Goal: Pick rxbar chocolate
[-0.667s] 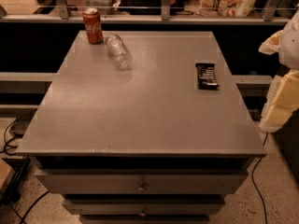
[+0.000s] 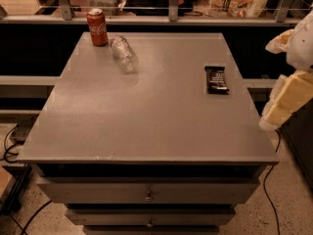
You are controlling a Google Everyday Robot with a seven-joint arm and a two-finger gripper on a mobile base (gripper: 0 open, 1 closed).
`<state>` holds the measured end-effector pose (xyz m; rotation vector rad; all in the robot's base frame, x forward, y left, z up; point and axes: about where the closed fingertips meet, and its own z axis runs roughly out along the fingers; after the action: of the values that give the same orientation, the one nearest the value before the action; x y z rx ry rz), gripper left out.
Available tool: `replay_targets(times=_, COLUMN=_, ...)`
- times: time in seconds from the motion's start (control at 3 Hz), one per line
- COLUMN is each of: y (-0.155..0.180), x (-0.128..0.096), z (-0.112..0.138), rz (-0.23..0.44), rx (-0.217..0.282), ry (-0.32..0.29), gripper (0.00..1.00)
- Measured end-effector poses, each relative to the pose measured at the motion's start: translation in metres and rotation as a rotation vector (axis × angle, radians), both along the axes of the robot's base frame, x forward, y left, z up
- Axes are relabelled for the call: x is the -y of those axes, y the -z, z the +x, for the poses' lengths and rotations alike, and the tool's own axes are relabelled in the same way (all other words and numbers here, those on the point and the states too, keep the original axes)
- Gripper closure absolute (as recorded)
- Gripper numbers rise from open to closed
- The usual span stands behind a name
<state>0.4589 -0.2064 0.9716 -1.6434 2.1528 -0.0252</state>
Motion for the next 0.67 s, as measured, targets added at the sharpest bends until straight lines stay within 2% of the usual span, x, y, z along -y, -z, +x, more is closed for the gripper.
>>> replay_targets(times=0.33, y=0.011, x=-0.010, z=0.024, rz=0.095, rx=0.026, ry=-0.009, gripper=0.00)
replay_targets(times=0.67, y=0.022, x=-0.013, z=0.055, rz=0.208, rx=0.057, ry=0.018, gripper=0.00)
